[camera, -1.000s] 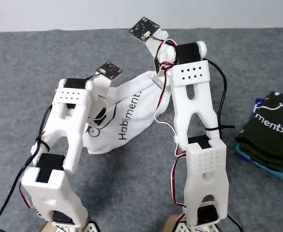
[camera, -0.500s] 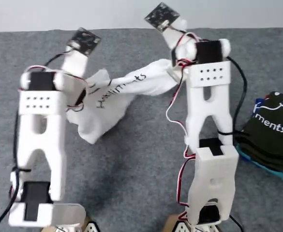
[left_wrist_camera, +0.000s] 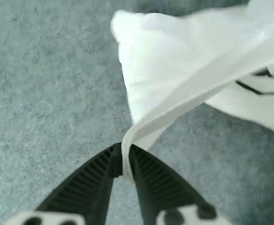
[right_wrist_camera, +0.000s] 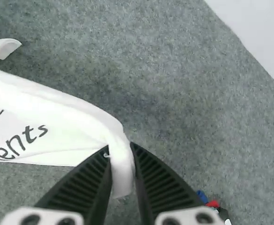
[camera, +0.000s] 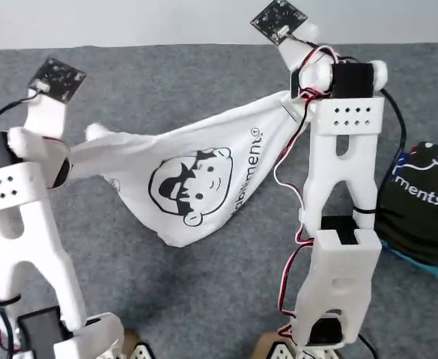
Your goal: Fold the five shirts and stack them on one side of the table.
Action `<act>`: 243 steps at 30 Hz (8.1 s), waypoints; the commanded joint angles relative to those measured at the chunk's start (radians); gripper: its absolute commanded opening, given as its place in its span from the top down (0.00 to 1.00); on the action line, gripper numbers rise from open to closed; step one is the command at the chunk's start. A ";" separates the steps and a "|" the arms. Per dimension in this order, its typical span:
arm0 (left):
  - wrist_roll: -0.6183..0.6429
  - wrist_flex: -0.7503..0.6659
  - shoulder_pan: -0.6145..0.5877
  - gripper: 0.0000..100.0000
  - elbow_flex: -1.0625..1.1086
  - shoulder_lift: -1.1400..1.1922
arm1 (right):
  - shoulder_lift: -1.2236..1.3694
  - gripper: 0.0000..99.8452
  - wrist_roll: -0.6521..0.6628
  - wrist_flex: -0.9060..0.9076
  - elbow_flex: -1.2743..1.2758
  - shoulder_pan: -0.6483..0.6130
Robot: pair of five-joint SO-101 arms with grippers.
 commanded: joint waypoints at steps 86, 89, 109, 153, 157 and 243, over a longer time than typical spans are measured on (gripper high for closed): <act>-0.069 -1.277 0.198 1.00 -0.084 0.457 | -0.432 0.99 0.143 -1.458 1.214 0.090; -0.069 -1.284 0.207 1.00 -0.268 0.574 | -0.302 0.99 0.143 -1.455 1.042 0.094; -0.074 -0.629 0.247 1.00 -0.799 0.776 | -0.189 0.99 0.213 -1.081 0.806 0.124; -0.206 0.037 0.333 1.00 0.216 0.040 | -0.318 0.99 0.272 -0.208 0.813 0.131; -0.213 0.037 0.334 1.00 0.375 -0.081 | -0.320 0.99 0.311 -0.200 0.878 0.128; 0.003 -0.522 0.229 0.99 0.719 -0.229 | 0.449 0.99 0.012 -0.641 0.218 0.145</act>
